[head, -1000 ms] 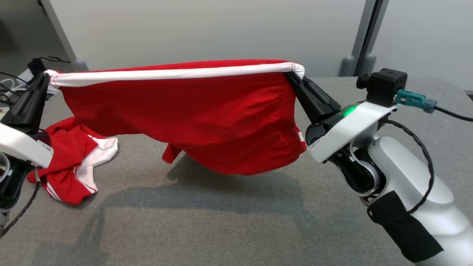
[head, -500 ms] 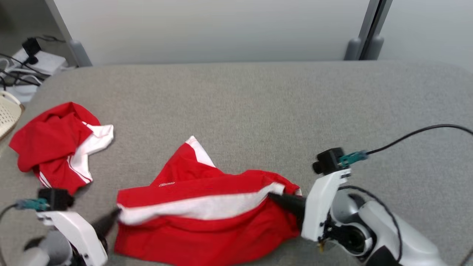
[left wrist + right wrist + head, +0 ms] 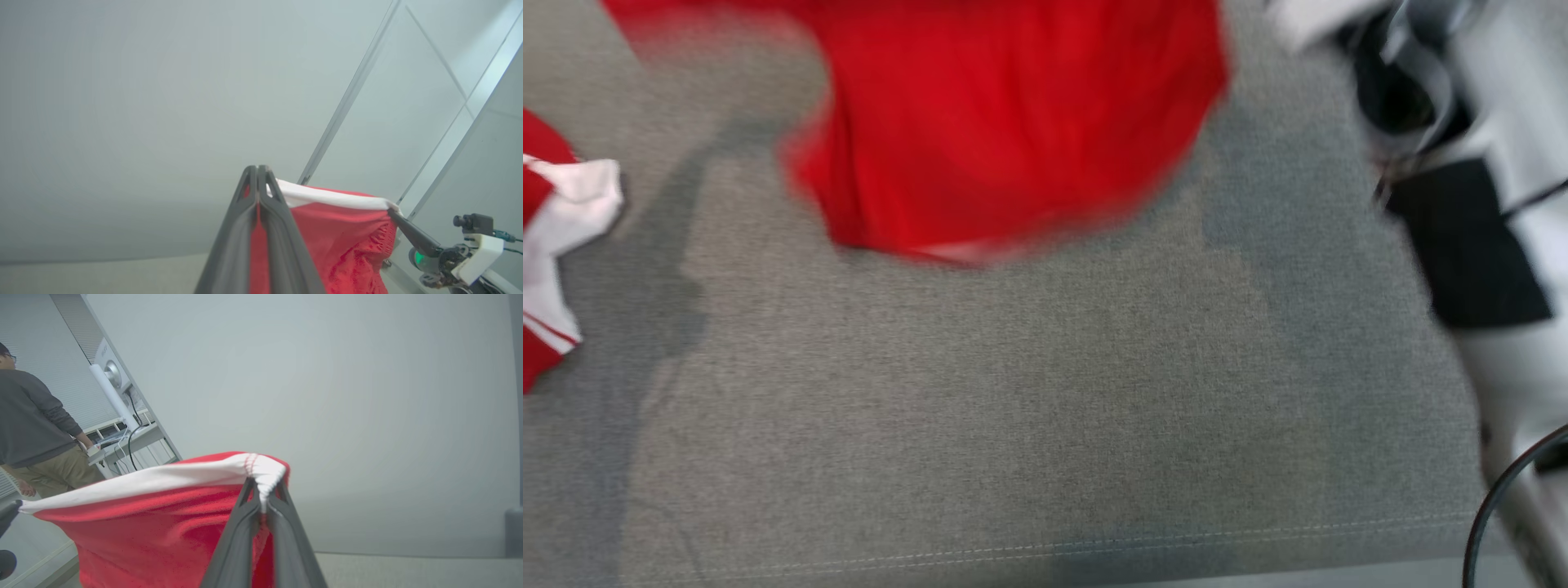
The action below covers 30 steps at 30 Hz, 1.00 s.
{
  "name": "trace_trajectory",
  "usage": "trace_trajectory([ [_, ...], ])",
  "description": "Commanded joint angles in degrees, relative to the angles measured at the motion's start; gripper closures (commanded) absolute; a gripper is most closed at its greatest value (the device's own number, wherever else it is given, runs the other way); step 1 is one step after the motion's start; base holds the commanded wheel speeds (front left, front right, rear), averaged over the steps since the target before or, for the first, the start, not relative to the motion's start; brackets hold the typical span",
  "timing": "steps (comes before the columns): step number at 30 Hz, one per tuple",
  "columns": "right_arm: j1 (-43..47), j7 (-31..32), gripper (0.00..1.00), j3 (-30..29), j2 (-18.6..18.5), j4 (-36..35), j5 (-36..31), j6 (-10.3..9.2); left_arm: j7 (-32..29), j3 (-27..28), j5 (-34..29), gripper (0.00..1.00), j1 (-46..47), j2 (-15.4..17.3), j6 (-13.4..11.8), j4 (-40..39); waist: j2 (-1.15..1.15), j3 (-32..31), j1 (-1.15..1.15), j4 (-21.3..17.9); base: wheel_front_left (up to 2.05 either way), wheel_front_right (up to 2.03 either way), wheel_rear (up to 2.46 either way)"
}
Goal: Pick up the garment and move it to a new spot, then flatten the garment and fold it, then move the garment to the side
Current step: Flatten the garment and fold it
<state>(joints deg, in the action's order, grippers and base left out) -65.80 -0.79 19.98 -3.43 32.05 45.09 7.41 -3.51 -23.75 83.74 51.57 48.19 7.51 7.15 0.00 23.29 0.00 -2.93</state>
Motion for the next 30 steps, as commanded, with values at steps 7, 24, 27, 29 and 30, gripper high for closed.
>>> trace_trajectory([
  [7,-9.20,-7.69,1.00,2.46,0.54,9.44,0.80,0.08,9.88,3.80,-0.16,1.00,4.38,8.28,-0.03,-3.26,0.00,5.91,0.00,-2.41,0.00,0.00,0.00],
  [24,13.19,-13.73,1.00,19.65,0.55,14.70,12.96,0.08,18.48,5.30,-1.56,1.00,-25.51,-0.64,-0.02,-3.52,0.00,10.77,0.00,-1.25,0.00,0.00,0.00],
  [27,16.95,-14.05,1.00,18.82,0.55,13.56,12.12,0.08,18.49,6.02,-3.13,1.00,-28.47,-2.44,-0.02,-3.66,0.00,7.97,0.00,-0.91,0.00,0.00,0.00],
  [29,19.46,-14.11,1.00,18.51,0.55,13.02,11.11,0.08,18.50,5.92,-4.12,1.00,-30.04,-3.45,-0.02,-3.26,0.00,6.08,0.00,-0.89,0.00,0.00,0.00],
  [30,20.70,-14.12,1.00,18.48,0.55,12.50,10.76,0.08,18.50,5.66,-4.74,1.00,-30.77,-3.89,-0.02,-3.02,0.00,5.10,0.00,-0.86,0.00,0.00,0.00],
])
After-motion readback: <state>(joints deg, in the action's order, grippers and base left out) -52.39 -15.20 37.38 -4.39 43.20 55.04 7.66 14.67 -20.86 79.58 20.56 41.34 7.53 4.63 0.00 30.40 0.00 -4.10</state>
